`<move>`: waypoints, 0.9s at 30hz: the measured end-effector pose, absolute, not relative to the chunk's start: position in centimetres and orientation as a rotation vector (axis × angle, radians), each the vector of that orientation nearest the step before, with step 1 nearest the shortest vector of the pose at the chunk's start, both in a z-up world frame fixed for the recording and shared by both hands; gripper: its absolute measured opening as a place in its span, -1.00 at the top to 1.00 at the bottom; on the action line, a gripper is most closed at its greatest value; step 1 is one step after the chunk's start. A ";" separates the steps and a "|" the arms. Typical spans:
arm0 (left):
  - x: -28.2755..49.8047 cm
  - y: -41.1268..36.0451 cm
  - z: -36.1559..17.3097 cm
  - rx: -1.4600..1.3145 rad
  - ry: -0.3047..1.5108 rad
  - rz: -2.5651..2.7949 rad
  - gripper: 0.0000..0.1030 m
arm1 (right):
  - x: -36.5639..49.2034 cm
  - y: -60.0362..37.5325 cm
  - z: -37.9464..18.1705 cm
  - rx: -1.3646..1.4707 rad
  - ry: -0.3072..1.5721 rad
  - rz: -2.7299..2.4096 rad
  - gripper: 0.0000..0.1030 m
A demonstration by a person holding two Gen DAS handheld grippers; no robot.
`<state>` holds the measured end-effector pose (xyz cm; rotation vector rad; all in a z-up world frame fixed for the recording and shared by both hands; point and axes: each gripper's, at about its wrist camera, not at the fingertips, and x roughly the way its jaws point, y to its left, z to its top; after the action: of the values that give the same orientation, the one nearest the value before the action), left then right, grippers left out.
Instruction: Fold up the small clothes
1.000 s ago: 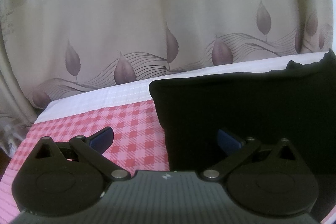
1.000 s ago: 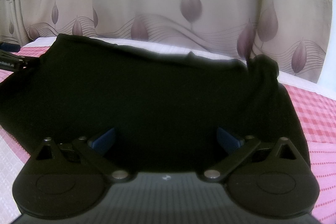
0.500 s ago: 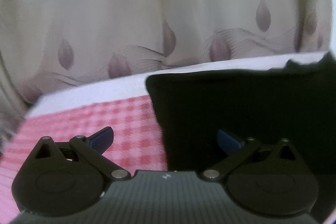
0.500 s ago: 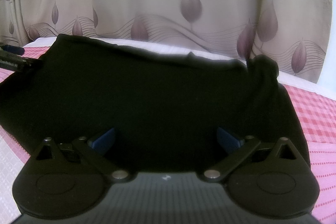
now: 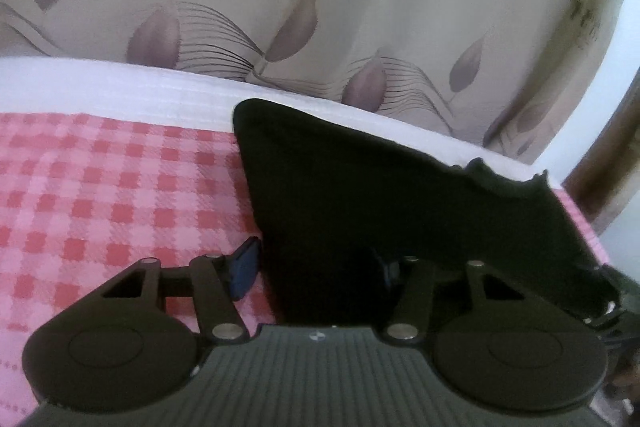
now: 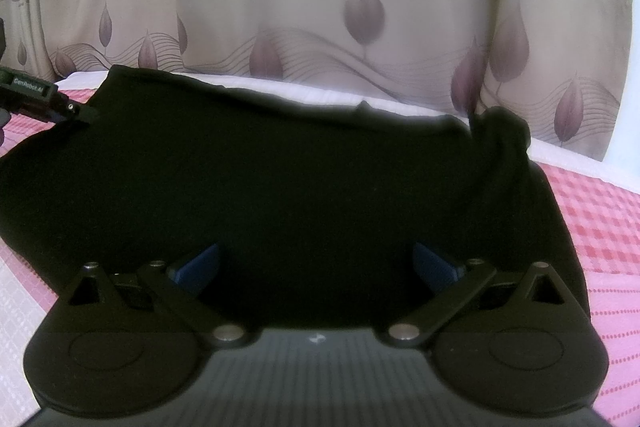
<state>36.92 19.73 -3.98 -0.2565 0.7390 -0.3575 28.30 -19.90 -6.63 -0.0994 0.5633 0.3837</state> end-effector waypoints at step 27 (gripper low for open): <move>38.8 18.7 -4.7 -0.247 0.744 -0.505 -0.66 | 27.8 -19.7 -6.4 -0.100 0.548 0.383 -1.00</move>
<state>38.83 18.68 -4.69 -0.2475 0.7436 -0.5048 27.84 -19.65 -6.42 -0.1004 0.5480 0.3830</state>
